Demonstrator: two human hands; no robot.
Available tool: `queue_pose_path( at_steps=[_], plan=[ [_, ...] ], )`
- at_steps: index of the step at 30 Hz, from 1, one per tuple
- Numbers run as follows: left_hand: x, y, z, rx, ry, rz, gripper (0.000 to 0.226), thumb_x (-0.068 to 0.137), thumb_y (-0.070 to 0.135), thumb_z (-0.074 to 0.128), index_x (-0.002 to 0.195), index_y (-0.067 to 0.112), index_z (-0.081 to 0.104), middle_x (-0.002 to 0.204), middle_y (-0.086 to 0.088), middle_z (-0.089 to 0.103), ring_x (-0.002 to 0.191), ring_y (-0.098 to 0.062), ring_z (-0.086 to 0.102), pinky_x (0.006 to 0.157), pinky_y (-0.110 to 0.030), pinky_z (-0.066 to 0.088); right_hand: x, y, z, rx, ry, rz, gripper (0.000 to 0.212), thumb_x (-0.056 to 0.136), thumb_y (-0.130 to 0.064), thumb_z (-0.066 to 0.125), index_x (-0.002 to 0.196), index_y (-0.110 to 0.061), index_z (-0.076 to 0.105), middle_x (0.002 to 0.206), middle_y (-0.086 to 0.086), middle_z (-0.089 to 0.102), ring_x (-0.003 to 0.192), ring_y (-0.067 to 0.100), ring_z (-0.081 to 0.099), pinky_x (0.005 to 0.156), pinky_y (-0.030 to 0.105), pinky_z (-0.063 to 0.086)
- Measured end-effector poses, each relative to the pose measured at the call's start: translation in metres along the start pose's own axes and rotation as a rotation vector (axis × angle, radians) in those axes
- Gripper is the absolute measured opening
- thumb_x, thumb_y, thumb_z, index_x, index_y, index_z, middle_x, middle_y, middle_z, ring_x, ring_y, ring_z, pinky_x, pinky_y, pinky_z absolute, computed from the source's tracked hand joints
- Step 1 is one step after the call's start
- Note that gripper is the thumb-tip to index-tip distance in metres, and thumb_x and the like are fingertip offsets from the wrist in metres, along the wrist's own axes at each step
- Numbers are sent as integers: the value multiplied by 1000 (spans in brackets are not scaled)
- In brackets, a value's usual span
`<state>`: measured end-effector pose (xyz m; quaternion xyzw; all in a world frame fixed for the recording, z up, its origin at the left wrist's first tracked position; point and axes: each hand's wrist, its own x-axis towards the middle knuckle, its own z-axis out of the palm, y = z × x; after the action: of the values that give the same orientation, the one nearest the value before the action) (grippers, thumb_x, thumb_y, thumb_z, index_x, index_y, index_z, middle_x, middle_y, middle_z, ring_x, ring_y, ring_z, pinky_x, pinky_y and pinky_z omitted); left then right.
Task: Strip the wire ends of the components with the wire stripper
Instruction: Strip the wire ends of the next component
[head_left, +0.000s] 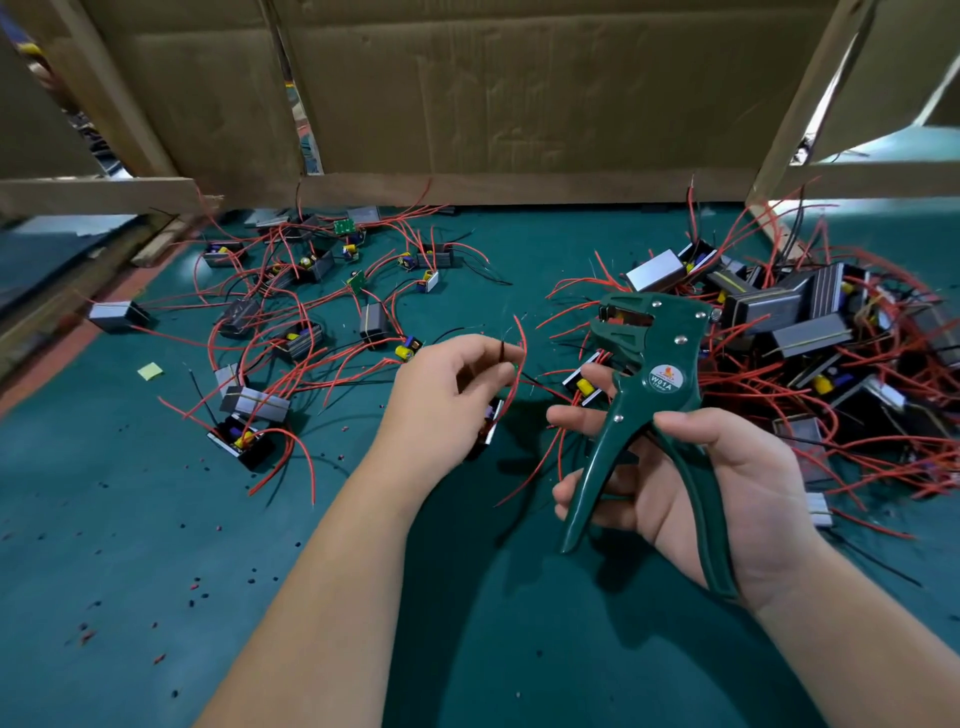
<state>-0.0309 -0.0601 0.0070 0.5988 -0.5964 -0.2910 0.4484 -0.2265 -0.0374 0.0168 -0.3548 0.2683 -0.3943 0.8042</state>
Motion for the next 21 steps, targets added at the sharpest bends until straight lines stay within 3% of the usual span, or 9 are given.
queue_pose_path(
  at_steps=[3,6,8,11,13,16,21],
  plan=[
    [1,3,-3,10,17,133,39,93,5,57,114,36,64,75,16,63,74,-2,61,72,-21,46,-1,1,0,-3,-21,-5,80,51,-32,78,127,-16,61,105,28,67,74,43,66,68,50,55],
    [-2,7,-3,-143,55,174,62,89,2,61,127,46,38,66,10,60,68,-9,61,69,-24,49,0,1,0,4,-49,10,83,50,-33,81,128,-16,60,99,29,66,75,44,65,70,52,55],
    [-2,10,-1,-224,105,125,52,86,6,68,118,38,44,69,8,67,68,-12,64,68,-24,50,-1,0,1,15,-86,34,83,54,-32,80,131,-14,57,100,30,65,75,44,64,71,54,53],
    [-1,15,-1,-303,126,76,23,83,7,71,88,28,65,72,7,72,69,-7,65,70,-22,51,-2,-2,4,47,-191,88,78,61,-31,77,134,-13,54,99,29,65,76,44,64,73,55,52],
    [-2,17,-2,-350,93,57,21,85,8,69,78,27,68,71,9,70,67,-6,61,64,-25,51,-4,-1,5,64,-249,116,75,65,-31,75,134,-12,54,98,28,65,77,44,65,75,55,52],
    [-4,20,-2,-439,14,23,24,90,9,64,77,29,68,69,9,67,71,-8,62,61,-35,55,-4,0,6,92,-298,140,76,66,-29,75,136,-10,50,97,28,64,78,45,64,75,54,52],
    [-8,25,-3,-454,-52,28,15,88,12,66,79,24,67,65,9,63,58,-6,56,41,-20,43,-4,0,6,159,-315,117,77,67,-28,74,138,-10,49,98,25,65,78,42,65,75,52,53]
  ],
)
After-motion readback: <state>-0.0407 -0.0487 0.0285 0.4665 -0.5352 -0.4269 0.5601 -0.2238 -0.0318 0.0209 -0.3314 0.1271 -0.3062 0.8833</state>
